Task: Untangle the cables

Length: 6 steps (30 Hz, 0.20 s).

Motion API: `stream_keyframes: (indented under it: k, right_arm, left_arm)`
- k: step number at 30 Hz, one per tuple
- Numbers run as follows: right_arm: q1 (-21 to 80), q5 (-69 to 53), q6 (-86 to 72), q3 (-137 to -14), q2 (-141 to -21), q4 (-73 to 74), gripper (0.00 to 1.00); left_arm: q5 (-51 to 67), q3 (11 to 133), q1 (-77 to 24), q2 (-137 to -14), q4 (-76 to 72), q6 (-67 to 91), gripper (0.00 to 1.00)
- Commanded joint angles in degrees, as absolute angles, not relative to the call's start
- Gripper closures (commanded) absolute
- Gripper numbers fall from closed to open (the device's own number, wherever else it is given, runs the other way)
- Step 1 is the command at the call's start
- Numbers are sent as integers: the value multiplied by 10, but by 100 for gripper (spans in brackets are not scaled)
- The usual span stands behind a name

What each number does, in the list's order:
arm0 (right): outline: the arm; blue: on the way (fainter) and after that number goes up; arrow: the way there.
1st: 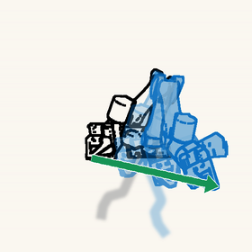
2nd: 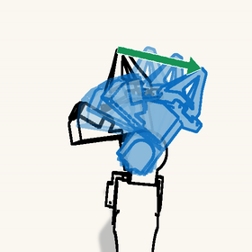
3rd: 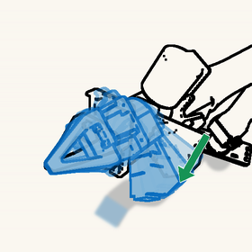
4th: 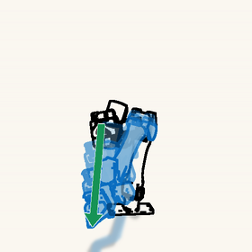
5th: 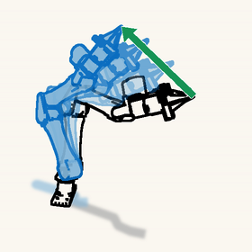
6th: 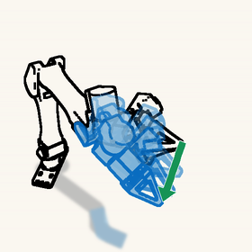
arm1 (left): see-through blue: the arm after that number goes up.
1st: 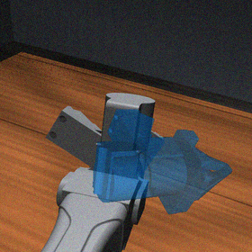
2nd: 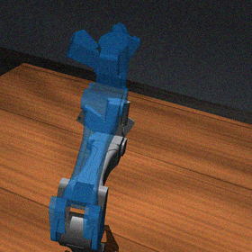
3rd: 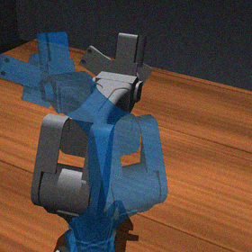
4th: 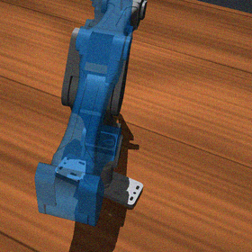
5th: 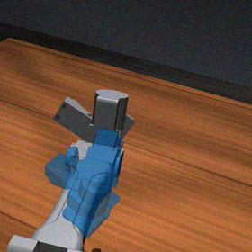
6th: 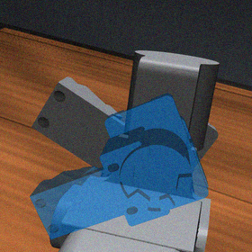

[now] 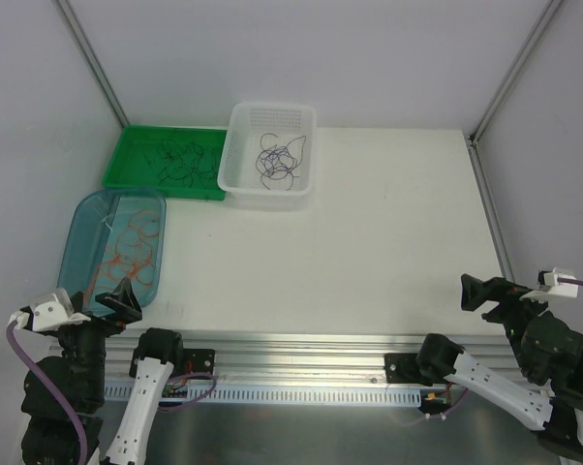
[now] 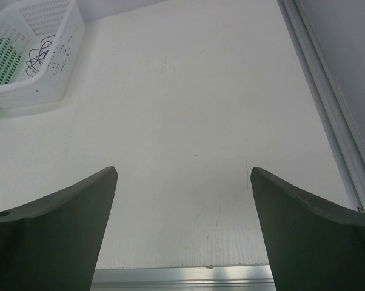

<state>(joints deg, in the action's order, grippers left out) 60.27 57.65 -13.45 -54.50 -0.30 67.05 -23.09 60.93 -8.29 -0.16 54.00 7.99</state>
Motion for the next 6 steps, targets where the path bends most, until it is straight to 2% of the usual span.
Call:
stream_keyframes:
  k: [1, 6]
  right_arm:
    - [606, 590, -132, -546, 23, 655, 3]
    - [607, 592, -135, -545, 24, 657, 3]
  left_arm:
    - [-237, 606, -85, 94, 537, 87, 1]
    - [-236, 606, -85, 94, 535, 88, 1]
